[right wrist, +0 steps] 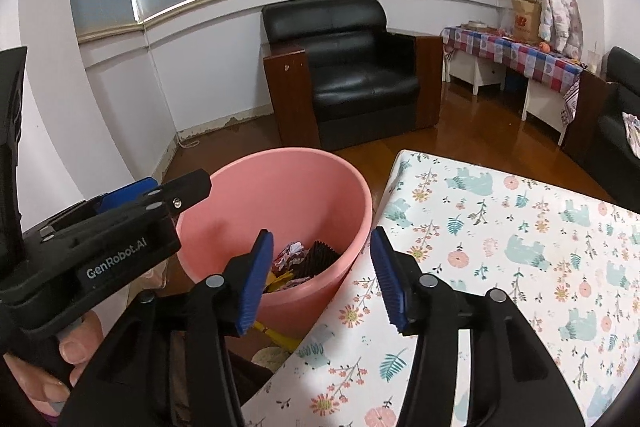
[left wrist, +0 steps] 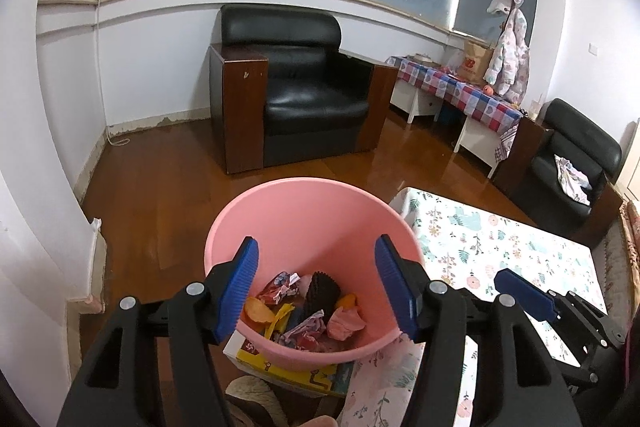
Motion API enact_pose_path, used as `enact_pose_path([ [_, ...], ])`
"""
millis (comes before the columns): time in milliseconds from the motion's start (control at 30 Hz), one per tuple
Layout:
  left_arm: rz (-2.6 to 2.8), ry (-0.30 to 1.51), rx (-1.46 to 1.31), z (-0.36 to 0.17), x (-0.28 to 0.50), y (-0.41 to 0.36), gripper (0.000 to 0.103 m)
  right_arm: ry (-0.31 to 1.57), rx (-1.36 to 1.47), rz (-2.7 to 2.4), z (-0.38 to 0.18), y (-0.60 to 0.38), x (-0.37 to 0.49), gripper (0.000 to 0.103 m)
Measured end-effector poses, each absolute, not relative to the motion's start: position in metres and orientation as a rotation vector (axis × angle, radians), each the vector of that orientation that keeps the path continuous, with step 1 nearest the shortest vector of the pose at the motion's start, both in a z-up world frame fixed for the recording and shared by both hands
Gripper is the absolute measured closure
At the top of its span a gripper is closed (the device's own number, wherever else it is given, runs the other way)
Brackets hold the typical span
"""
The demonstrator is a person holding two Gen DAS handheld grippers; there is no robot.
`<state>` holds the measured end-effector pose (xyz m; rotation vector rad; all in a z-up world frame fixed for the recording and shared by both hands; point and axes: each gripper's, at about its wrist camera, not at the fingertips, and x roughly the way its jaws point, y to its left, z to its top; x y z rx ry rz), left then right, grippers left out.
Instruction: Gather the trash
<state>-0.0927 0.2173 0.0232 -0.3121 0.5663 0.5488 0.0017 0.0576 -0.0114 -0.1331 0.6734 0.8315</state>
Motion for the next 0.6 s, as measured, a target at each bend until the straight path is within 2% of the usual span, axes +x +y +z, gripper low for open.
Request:
enact_pose_path([
  [300, 0.546, 0.54, -0.283, 0.035, -0.11, 0.2, 0.047, 0.653, -0.115, 0.816, -0.004, 0.041, -0.009, 0.05],
  [433, 0.547, 0.532, -0.269, 0.039, -0.117, 0.192, 0.048, 0.633, -0.103, 0.811, 0.0, 0.033, -0.015, 0.045],
  [600, 0.55, 0.525, -0.262, 0.041, -0.126, 0.185, 0.05, 0.612, -0.086, 0.803, 0.004, 0.023, -0.022, 0.044],
])
